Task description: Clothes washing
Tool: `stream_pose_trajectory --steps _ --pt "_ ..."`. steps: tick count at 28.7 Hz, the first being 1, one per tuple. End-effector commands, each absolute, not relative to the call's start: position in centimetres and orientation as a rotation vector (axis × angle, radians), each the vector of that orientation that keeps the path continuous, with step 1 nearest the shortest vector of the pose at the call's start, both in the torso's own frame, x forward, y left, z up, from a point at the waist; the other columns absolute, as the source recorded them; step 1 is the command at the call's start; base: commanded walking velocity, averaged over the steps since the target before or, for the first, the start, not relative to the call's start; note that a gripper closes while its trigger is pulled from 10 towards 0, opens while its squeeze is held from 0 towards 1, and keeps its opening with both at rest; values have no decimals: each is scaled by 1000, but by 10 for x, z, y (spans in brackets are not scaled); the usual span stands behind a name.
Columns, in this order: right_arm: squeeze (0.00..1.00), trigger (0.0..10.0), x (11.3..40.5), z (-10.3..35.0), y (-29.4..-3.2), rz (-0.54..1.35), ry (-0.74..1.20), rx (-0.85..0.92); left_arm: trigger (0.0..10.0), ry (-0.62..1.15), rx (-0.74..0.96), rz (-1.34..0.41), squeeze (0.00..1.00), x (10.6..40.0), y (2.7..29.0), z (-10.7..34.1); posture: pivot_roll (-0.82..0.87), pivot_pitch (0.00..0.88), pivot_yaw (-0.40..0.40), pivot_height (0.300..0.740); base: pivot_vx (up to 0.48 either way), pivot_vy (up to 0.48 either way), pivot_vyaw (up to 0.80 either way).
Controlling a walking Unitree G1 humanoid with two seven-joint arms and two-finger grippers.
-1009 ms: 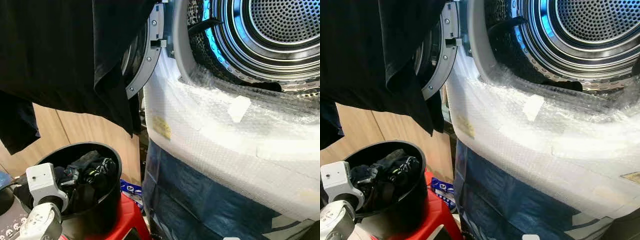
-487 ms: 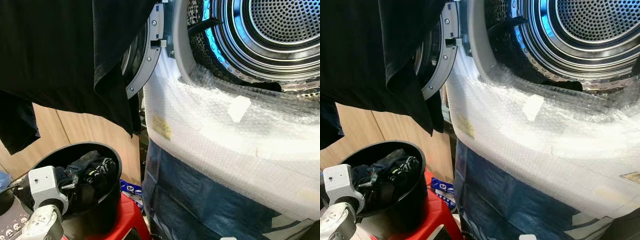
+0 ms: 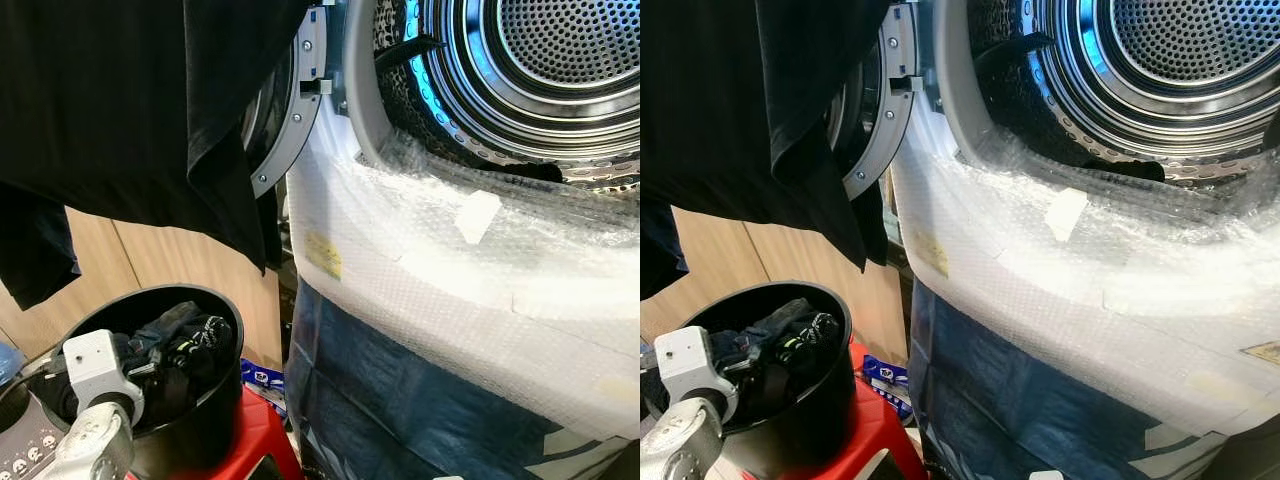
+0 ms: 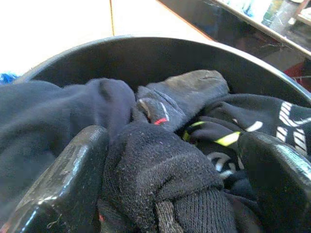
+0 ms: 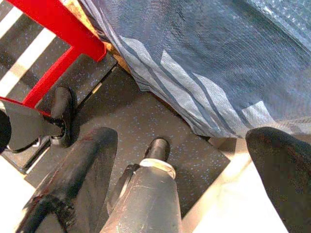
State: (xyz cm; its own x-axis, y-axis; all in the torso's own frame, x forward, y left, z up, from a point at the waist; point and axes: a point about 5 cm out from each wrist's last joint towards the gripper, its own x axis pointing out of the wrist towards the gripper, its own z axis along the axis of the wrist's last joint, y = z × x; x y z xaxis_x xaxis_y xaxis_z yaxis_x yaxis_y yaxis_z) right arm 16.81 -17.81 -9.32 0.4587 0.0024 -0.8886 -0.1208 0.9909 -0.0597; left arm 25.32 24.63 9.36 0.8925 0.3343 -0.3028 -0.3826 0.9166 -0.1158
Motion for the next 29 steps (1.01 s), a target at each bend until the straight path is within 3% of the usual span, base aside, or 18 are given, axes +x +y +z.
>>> stream_pose_trajectory --steps 1,2,3,29 --pt "0 10000 167 -93 -179 84 1092 -132 9882 306 -195 354 0 255 242 89 115 0 11 740 0 0 0" --pt "0 10000 168 -93 -180 96 1092 -146 8314 306 -186 350 0 255 241 88 117 0 8 740 0 0 0" --pt "0 10000 169 -93 -180 122 1087 -177 0 309 -170 343 0 255 241 87 117 0 8 740 0 0 0" --pt "0 10000 183 -87 -176 155 1060 -228 0 324 -55 334 0 258 245 80 134 0 -19 740 0 0 0"
